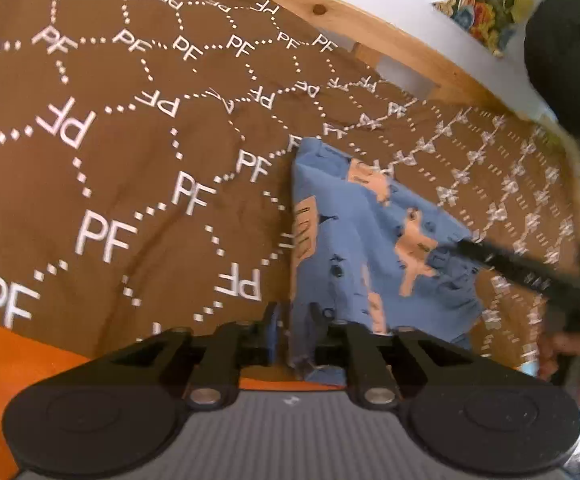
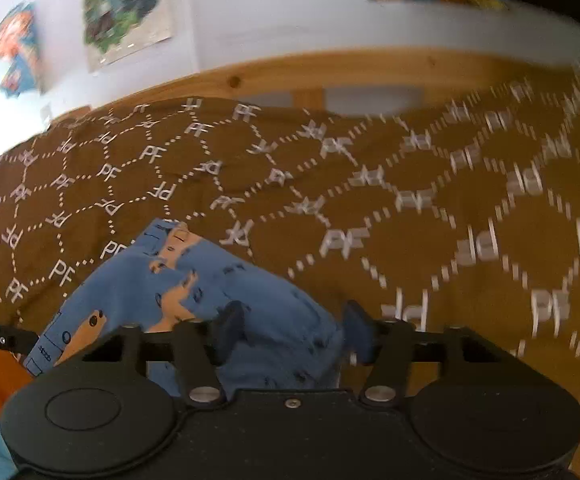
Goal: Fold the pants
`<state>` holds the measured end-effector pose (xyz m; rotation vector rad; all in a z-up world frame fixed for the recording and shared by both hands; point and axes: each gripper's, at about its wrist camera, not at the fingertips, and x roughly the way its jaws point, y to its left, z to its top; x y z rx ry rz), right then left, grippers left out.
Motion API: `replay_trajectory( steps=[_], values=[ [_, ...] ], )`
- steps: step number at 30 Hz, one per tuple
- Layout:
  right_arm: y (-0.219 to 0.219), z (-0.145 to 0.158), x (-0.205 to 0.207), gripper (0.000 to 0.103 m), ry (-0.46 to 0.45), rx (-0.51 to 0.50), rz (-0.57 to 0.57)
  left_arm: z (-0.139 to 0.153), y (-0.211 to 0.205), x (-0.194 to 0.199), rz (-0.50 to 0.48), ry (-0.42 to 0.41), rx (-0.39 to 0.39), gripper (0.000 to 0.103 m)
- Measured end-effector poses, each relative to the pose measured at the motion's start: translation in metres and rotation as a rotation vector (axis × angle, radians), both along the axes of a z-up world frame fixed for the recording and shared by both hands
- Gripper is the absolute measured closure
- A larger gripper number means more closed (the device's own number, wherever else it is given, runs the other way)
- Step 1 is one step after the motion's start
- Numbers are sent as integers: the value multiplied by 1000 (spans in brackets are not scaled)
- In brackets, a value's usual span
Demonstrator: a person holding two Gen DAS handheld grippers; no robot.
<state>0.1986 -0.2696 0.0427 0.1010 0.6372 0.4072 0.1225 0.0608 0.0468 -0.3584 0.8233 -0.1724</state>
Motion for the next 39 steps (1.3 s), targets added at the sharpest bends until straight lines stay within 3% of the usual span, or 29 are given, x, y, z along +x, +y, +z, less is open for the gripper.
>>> replay_trajectory(
  steps=[1,4,8,9,11,12,14,15,16,17,19,24,29,34,39],
  values=[
    [-4,-3,3,30,17,31,-2,2,1,-1,1,-16,-22,54],
    [-17,-6,15,27,60,137,-48,10,0,-4,-12,-81,-67,27],
    [-28,-22,30,23,167,263,-65,11,-15,10,-46,-47,-54,25],
    [-29,-26,30,23,182,289,-71,7,-18,14,-54,-26,-44,26],
    [-29,-28,25,23,181,308,-66,0,-22,17,-66,16,-24,41],
    [-28,-28,23,23,185,317,-59,-5,-22,18,-73,40,-16,56],
    [-25,-31,20,25,203,355,-45,-12,-20,17,-61,69,-7,62],
    [-24,-33,18,36,212,365,-36,-14,-17,16,-56,70,-22,67],
    [-21,-33,16,58,213,348,-41,-15,-14,15,-54,69,-40,71],
    [-20,-32,15,70,204,326,-39,-15,-12,14,-52,69,-51,73],
    [-14,-26,9,73,146,275,-25,-12,-12,10,-59,52,-50,79],
    [20,10,-10,77,-108,10,53,3,-28,4,-73,-33,31,84],
    [32,48,-14,78,-314,-114,103,27,-40,2,-81,-136,43,85],
    [30,69,3,78,-391,-144,80,43,-51,14,-74,-205,68,85],
    [26,55,17,78,-378,-162,53,27,-55,29,-68,-205,92,85]
  ],
)
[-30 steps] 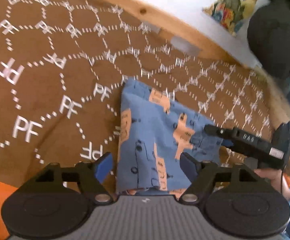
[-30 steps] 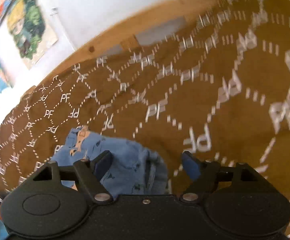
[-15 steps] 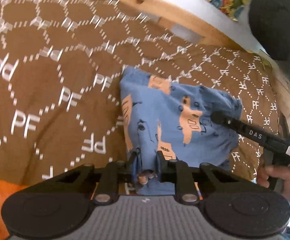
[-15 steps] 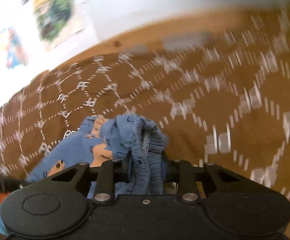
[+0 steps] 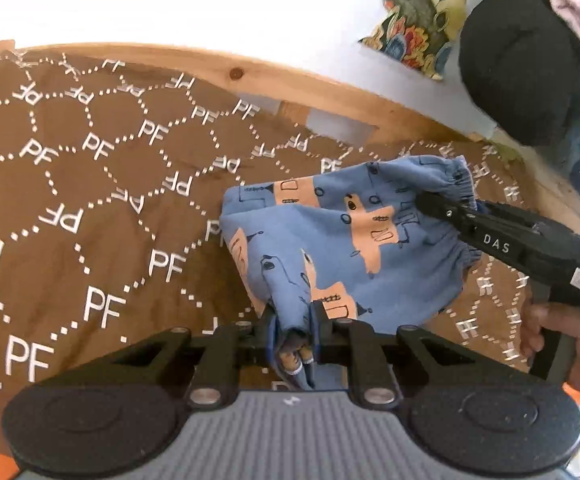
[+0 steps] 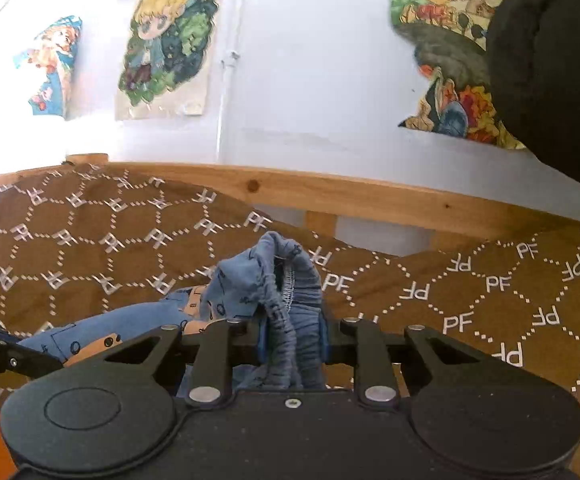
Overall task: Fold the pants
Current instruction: 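Lay the folded bundle down and open both grippers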
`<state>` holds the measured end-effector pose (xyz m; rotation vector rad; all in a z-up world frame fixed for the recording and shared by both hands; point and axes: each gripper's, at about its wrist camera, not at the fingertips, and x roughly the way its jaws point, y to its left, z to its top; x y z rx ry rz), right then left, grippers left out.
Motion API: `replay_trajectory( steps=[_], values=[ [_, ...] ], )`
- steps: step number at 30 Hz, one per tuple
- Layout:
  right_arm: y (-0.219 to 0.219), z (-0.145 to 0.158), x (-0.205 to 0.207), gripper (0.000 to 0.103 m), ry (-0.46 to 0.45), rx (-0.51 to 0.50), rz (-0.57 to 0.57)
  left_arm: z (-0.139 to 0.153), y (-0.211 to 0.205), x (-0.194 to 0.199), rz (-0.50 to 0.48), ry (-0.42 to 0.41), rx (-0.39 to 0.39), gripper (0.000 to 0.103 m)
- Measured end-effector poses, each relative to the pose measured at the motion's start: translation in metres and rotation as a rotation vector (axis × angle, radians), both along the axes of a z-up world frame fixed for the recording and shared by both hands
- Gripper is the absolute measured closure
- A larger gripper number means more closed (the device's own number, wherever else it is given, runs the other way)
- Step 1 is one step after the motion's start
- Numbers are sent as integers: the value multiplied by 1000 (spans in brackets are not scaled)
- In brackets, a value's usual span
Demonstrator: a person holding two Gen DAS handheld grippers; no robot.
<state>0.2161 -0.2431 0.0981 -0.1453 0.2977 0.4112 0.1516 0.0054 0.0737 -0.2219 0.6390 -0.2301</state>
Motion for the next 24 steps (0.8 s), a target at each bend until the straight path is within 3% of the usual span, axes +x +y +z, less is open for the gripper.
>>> replay_trajectory(
  steps=[6,16,18,20,22,24],
  values=[
    [12,-34,15,75,105,-76,-2,-29,-1,8,15,79,34,82],
    [3,-23,-1,73,171,-8,-34,-25,20,3,19,89,-9,80],
    [2,-27,3,68,237,-2,-52,-27,22,3,25,99,-16,78],
    [0,-33,9,44,295,-23,-79,-28,25,3,37,115,-29,66],
    [-7,-38,7,32,305,-24,-106,-31,29,2,56,126,-41,49],
    [-12,-39,2,22,301,-22,-129,-32,31,-1,70,131,-46,37]
  ],
)
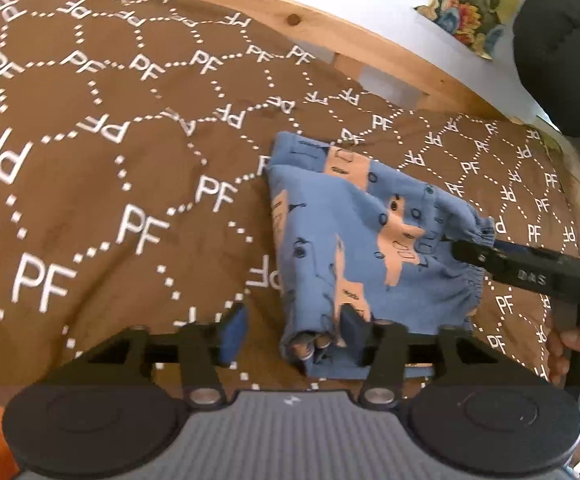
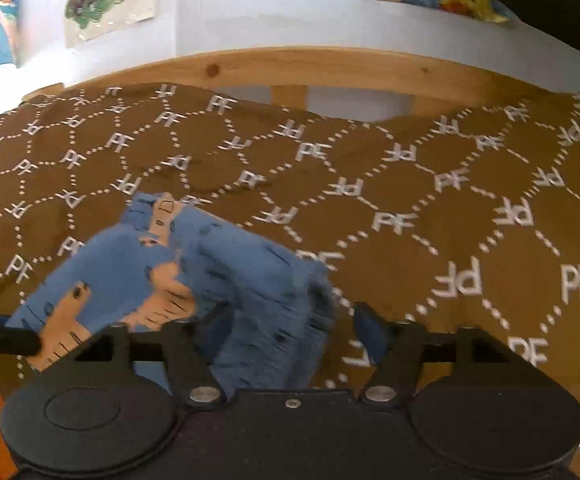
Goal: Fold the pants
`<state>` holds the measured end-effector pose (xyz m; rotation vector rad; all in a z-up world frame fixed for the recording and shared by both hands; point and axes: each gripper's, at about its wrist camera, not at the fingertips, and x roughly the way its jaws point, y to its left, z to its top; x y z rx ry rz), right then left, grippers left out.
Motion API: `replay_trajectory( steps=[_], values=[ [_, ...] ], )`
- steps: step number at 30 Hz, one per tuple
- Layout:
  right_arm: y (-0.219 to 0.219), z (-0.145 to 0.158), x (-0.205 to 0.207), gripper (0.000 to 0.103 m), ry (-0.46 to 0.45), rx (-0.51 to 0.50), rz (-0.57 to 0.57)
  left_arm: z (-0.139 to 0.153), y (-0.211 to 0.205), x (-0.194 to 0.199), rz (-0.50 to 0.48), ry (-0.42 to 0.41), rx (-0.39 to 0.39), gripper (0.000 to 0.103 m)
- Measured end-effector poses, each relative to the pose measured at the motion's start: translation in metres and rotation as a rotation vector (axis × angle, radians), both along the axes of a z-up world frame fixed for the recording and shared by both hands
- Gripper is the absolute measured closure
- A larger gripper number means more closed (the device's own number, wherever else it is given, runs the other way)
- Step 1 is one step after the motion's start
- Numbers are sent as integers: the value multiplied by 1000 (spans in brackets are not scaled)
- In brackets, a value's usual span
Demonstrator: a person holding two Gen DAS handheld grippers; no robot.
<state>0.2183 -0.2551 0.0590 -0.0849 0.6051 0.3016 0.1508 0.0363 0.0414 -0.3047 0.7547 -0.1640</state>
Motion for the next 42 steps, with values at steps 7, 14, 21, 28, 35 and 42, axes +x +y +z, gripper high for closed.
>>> replay_trajectory(
  steps=[7,14,21,28,35,42],
  values=[
    [-13,12,-41,1,-83,14,-59,13,2,-17,59,-39,-5,1],
    [-8,26,-110,1,-151,61,-95,26,-8,-50,48,-98,67,0],
    [-4,20,-162,1,-133,108,-132,26,-19,-85,5,-145,131,0],
    [1,18,-188,1,-206,52,-138,17,-29,-104,-17,-165,180,0],
    [7,7,-185,1,-157,28,-99,9,-31,-108,-22,-141,208,0],
    [13,-3,-180,1,-101,15,-73,5,-27,-109,2,-118,211,0]
  ],
)
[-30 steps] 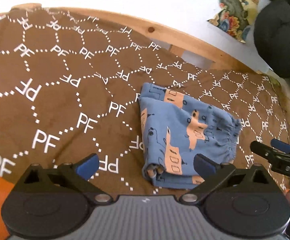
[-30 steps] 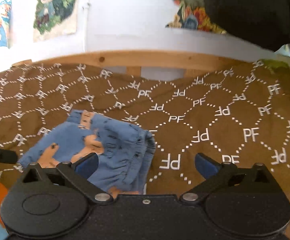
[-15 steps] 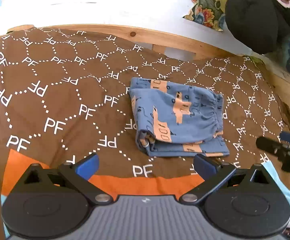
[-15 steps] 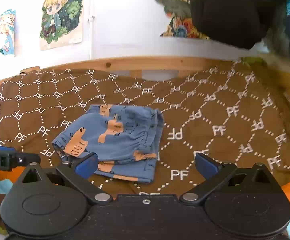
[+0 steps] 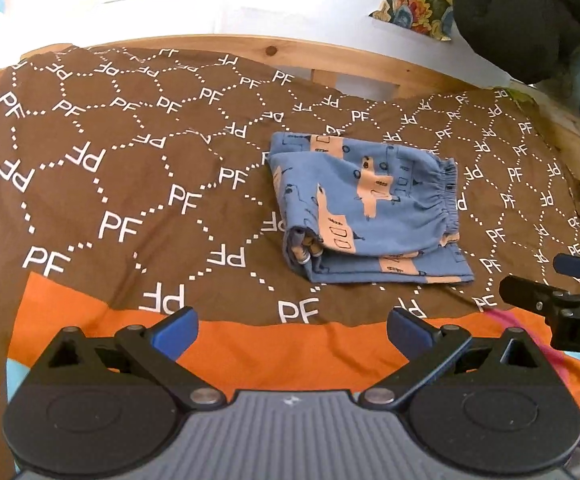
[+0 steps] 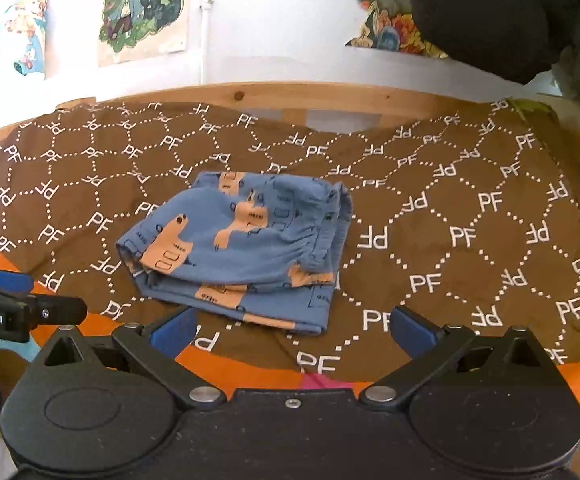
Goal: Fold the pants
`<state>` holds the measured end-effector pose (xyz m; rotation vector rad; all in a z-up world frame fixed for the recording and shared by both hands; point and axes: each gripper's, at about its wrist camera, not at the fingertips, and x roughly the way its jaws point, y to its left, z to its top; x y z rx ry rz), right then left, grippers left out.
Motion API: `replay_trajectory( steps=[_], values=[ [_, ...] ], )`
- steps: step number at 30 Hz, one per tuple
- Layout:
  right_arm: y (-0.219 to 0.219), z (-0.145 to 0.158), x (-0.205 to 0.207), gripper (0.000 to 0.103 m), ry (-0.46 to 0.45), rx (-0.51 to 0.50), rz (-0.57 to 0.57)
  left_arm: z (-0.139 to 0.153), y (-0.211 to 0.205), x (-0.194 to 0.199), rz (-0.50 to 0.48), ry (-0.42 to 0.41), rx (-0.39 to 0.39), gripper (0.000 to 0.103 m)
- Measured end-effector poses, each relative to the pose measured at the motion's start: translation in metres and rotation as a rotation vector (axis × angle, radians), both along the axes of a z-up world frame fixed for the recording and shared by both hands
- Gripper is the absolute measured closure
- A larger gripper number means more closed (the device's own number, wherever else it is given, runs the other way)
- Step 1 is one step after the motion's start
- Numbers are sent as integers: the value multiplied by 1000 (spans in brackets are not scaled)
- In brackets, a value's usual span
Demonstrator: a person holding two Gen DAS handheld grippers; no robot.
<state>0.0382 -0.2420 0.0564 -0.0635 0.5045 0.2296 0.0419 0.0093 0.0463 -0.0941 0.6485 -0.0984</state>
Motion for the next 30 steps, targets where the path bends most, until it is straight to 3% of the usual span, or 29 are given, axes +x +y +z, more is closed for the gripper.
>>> replay_trajectory(
  steps=[30],
  values=[
    [-5,-1,0,1,-1,26,-23,4,1,-4,-3,-24,25,0]
  ],
)
